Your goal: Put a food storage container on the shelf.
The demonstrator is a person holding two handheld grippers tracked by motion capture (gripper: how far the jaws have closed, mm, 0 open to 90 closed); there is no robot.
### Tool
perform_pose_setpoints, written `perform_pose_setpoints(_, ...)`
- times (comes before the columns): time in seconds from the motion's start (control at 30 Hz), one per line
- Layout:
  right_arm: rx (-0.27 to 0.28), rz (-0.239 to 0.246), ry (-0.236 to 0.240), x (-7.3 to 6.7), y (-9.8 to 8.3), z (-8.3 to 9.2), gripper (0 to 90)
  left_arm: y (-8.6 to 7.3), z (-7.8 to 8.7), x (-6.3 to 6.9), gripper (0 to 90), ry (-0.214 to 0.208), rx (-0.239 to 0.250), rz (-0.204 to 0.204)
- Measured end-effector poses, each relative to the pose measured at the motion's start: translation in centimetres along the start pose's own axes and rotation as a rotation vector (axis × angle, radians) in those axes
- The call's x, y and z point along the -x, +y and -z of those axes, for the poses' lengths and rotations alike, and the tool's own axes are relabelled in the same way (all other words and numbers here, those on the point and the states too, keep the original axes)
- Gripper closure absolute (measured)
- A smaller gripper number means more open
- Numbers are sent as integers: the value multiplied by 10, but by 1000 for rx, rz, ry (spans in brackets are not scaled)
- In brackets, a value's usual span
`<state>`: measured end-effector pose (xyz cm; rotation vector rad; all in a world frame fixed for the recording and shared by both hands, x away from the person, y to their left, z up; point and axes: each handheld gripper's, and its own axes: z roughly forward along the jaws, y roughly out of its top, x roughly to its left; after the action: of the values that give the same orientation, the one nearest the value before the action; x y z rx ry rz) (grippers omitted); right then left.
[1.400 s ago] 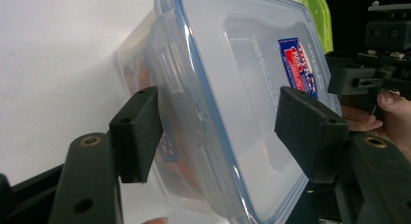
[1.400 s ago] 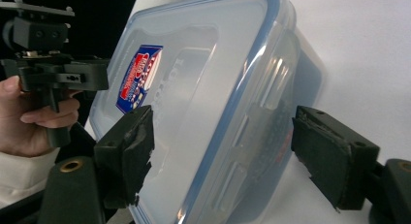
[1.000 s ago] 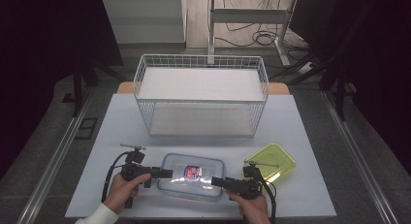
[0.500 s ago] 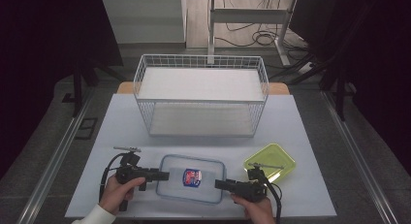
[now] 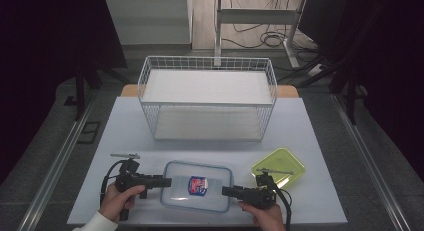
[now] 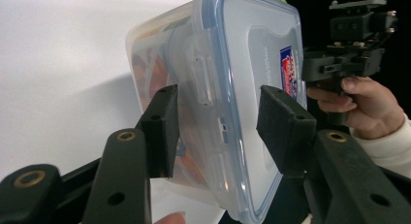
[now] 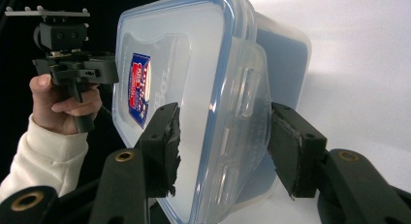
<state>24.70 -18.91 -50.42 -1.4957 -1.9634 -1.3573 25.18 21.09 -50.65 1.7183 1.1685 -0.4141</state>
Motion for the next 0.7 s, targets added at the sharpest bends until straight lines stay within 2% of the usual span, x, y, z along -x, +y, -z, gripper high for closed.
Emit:
perform_pose_setpoints(0.33,1,0,-11,-4,-1,1,500,-2,2,3,517,13,19,14)
perform_pose_setpoints(0.7,3,5,-9,-7,0,2,508,-1,5,9,521,31,36,-14)
